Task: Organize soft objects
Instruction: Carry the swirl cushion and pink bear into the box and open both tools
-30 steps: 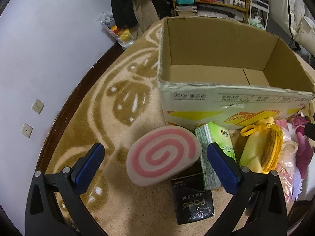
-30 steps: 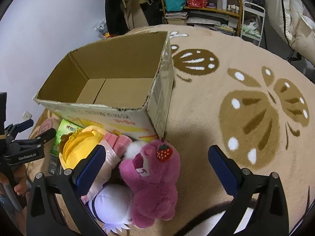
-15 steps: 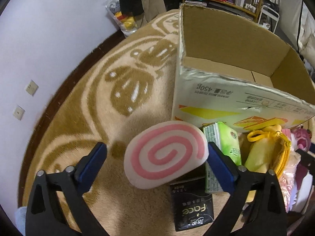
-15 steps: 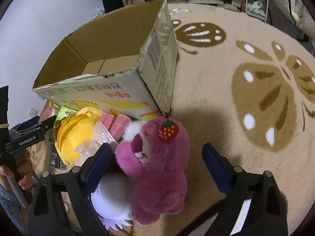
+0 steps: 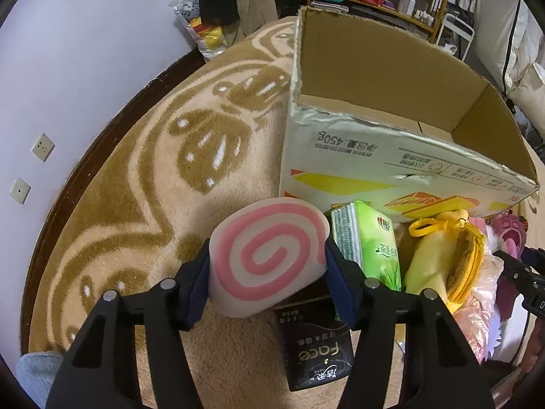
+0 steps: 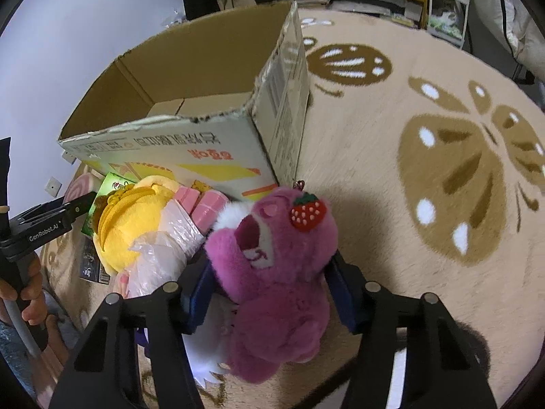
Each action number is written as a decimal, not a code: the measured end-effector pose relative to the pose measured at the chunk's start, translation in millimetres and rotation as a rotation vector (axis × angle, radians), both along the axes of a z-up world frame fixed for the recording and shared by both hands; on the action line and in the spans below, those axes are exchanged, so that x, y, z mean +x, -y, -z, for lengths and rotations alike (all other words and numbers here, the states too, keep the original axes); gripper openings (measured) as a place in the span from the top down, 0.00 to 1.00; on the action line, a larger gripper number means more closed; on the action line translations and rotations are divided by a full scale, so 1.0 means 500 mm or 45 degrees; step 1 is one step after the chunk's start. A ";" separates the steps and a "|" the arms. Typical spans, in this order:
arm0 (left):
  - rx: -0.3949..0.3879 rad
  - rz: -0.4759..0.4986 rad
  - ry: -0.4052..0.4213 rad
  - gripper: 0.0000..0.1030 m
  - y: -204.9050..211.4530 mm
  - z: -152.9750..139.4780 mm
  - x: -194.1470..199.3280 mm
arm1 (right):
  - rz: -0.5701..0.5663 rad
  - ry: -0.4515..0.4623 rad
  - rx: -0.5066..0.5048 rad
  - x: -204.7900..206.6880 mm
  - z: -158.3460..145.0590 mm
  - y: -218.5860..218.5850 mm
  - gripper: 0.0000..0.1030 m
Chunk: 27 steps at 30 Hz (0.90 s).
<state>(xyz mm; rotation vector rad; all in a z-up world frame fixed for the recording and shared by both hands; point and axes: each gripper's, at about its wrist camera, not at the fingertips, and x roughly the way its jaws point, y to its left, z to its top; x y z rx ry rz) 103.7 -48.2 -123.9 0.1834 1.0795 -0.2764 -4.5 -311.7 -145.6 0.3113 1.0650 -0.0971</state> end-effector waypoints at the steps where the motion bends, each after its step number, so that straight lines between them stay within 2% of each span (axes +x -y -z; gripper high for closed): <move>1: 0.006 -0.007 0.009 0.42 -0.003 0.000 0.001 | 0.004 0.011 -0.015 -0.004 -0.007 -0.001 0.39; 4: 0.035 -0.060 0.060 0.42 -0.014 -0.002 -0.003 | 0.041 0.067 -0.039 -0.014 -0.035 0.003 0.39; 10: 0.052 -0.077 0.108 0.46 -0.026 -0.019 -0.017 | 0.064 0.157 -0.085 -0.036 -0.080 0.009 0.39; 14: 0.034 -0.092 0.186 0.48 -0.040 -0.053 -0.040 | 0.080 0.245 -0.108 -0.053 -0.116 0.014 0.39; 21: 0.001 -0.106 0.403 0.51 -0.057 -0.137 -0.093 | 0.066 0.406 -0.182 -0.068 -0.189 -0.009 0.39; 27: -0.066 -0.066 0.543 0.53 -0.060 -0.203 -0.124 | 0.042 0.469 -0.214 -0.052 -0.225 -0.018 0.39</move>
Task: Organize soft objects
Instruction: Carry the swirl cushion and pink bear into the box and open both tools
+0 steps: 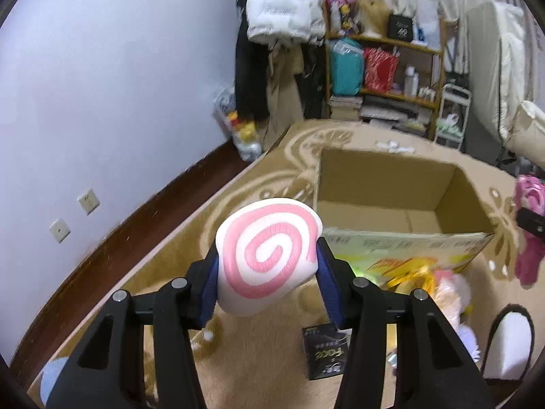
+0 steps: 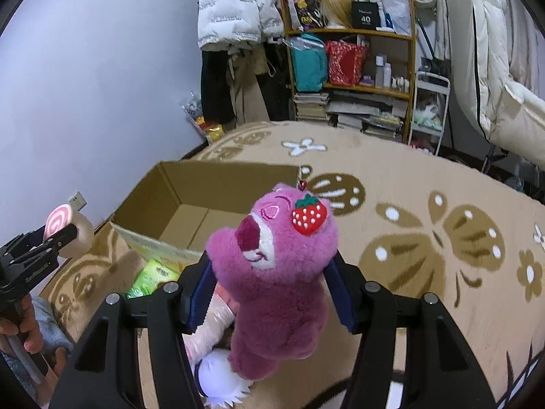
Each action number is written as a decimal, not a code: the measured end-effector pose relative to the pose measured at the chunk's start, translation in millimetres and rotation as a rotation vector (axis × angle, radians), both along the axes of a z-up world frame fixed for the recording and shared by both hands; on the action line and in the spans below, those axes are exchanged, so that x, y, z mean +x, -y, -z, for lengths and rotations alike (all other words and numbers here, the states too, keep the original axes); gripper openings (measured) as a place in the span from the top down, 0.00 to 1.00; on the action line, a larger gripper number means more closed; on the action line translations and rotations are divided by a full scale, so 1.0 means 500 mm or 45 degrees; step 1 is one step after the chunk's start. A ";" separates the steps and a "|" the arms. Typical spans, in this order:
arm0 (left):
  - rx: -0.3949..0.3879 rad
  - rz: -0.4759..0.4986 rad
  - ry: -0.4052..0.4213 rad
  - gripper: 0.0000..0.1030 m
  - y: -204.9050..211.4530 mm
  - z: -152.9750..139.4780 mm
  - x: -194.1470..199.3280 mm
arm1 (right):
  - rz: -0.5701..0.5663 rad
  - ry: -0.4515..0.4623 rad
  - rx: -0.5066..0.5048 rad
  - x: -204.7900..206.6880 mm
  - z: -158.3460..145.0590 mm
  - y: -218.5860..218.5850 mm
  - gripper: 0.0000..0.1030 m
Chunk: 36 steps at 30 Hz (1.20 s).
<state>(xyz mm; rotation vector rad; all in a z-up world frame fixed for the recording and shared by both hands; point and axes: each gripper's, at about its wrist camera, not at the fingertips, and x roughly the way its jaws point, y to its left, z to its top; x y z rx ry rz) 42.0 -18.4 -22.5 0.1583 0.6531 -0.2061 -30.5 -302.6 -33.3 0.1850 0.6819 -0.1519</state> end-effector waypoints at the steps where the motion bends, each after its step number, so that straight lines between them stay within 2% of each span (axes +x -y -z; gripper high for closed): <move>1: -0.010 0.011 0.012 0.53 0.000 -0.007 -0.003 | -0.007 0.007 -0.001 0.004 -0.004 0.000 0.39; 7: -0.034 0.061 0.120 0.53 0.020 -0.061 0.002 | -0.031 0.038 -0.004 0.033 -0.020 -0.003 0.39; 11: -0.041 0.079 0.131 0.53 0.046 -0.073 0.024 | -0.020 0.056 0.003 0.056 -0.022 -0.003 0.39; 18: 0.011 0.120 0.130 0.53 0.106 -0.054 0.066 | -0.004 0.091 -0.027 0.118 -0.021 0.010 0.39; 25: 0.065 0.149 0.144 0.52 0.143 -0.042 0.102 | -0.054 0.091 -0.087 0.173 -0.021 -0.001 0.38; 36: 0.120 0.236 0.082 0.51 0.185 0.009 0.141 | -0.157 0.036 -0.166 0.221 0.035 -0.045 0.38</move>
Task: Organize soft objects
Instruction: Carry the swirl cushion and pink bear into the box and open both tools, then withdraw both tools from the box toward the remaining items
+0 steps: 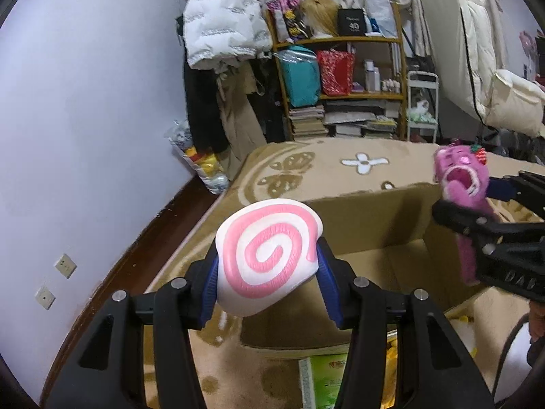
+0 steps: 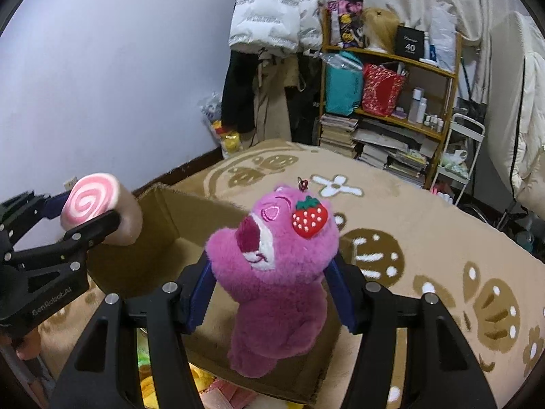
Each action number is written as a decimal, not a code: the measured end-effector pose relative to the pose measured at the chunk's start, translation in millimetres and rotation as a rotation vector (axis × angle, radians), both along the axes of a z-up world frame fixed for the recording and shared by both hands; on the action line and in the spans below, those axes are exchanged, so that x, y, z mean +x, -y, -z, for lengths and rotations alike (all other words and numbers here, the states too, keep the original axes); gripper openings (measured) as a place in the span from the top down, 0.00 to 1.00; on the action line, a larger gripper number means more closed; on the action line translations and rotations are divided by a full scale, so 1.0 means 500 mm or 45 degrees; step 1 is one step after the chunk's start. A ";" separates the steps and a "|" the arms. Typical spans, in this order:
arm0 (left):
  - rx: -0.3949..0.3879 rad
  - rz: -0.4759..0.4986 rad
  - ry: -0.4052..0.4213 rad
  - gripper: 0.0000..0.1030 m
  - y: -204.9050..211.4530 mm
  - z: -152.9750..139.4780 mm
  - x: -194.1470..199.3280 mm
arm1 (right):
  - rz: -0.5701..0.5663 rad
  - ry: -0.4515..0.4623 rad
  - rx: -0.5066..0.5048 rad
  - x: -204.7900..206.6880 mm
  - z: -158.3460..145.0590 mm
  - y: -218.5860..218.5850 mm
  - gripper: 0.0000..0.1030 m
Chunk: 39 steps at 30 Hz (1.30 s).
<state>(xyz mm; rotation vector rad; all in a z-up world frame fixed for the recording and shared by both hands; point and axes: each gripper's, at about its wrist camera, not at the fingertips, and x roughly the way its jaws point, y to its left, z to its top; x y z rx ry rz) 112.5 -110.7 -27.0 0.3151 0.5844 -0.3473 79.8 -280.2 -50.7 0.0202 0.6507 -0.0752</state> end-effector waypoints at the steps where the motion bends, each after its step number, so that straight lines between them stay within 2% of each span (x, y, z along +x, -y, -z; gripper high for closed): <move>1: 0.011 0.005 -0.011 0.51 0.005 0.006 0.003 | -0.008 -0.013 0.000 0.003 0.008 -0.002 0.38; 4: 0.051 0.009 -0.019 0.49 0.015 0.021 0.005 | -0.018 -0.039 0.019 0.010 0.023 0.000 0.38; 6: 0.065 0.013 -0.014 0.43 0.020 0.027 0.000 | -0.014 -0.052 0.040 0.011 0.027 0.005 0.38; 12: 0.054 0.056 -0.013 0.38 0.024 0.029 -0.006 | -0.011 -0.087 0.130 0.002 0.036 0.019 0.37; 15: 0.045 0.067 -0.020 0.30 0.020 0.025 -0.008 | 0.004 -0.085 0.128 -0.004 0.030 0.019 0.26; 17: 0.026 0.069 -0.020 0.28 0.016 0.019 -0.009 | 0.017 -0.055 0.135 -0.014 0.019 0.020 0.15; 19: 0.003 0.068 -0.029 0.24 0.012 0.014 -0.010 | 0.019 -0.036 0.142 -0.020 0.007 0.019 0.12; 20: -0.006 0.067 -0.029 0.18 0.009 0.010 -0.011 | 0.022 -0.030 0.144 -0.022 0.003 0.020 0.10; 24: 0.007 0.047 0.003 0.08 0.007 0.004 -0.018 | 0.051 -0.014 0.170 -0.031 -0.009 0.026 0.01; 39: -0.008 -0.071 -0.062 0.04 -0.070 -0.027 -0.067 | 0.095 -0.026 0.221 -0.094 -0.025 0.017 0.00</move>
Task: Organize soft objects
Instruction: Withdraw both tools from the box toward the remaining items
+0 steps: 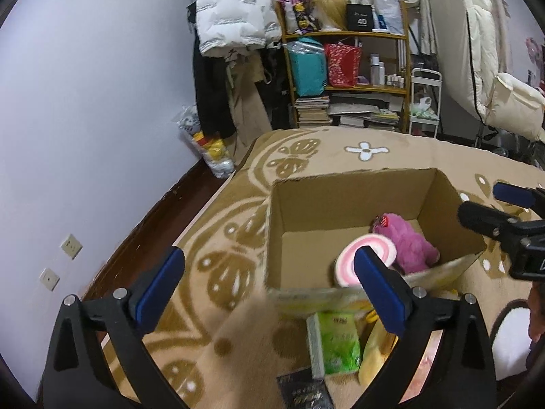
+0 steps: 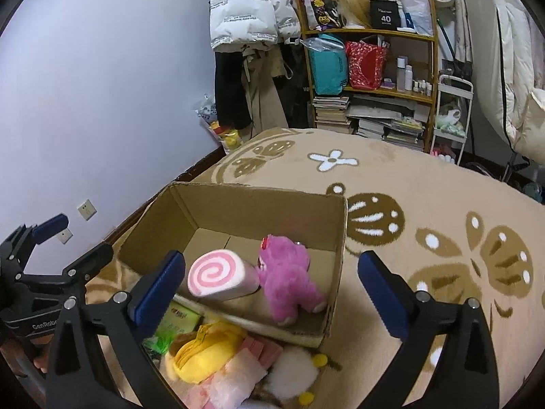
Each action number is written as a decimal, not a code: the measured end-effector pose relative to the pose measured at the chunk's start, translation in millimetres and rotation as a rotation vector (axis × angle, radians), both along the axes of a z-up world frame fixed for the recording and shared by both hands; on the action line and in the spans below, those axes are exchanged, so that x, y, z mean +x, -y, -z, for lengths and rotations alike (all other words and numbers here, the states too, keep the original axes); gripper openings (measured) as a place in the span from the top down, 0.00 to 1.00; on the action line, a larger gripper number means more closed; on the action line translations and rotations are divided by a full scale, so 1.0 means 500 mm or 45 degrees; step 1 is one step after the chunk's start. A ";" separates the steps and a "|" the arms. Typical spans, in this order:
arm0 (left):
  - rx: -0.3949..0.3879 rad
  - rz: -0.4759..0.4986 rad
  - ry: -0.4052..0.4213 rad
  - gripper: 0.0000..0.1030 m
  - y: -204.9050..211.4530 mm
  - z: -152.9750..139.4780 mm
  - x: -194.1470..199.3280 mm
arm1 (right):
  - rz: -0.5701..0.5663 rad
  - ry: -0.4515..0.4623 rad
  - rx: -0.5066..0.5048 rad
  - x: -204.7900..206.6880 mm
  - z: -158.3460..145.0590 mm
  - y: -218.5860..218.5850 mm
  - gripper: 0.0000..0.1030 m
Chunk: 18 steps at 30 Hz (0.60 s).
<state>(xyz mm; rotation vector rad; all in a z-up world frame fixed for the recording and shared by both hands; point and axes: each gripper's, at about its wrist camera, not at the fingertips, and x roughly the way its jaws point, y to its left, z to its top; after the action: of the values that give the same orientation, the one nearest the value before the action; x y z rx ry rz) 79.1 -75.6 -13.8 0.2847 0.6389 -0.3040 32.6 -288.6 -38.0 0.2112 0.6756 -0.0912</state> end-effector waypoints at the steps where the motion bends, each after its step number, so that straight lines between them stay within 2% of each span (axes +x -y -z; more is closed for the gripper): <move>1: 0.000 -0.007 -0.004 0.04 -0.007 0.000 -0.005 | 0.005 -0.001 0.005 -0.009 -0.002 -0.001 0.00; 11: 0.002 -0.036 -0.047 0.04 -0.056 -0.001 -0.069 | 0.040 -0.041 0.029 -0.085 -0.006 -0.021 0.00; 18: -0.005 -0.073 -0.088 0.04 -0.089 0.003 -0.102 | 0.058 -0.086 0.054 -0.128 0.018 -0.031 0.00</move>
<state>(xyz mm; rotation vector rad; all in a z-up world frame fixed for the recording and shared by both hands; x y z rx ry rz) 28.0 -31.1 -15.5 0.2523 0.7132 -0.2609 -31.4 -272.9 -46.9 0.2655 0.7408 -0.1284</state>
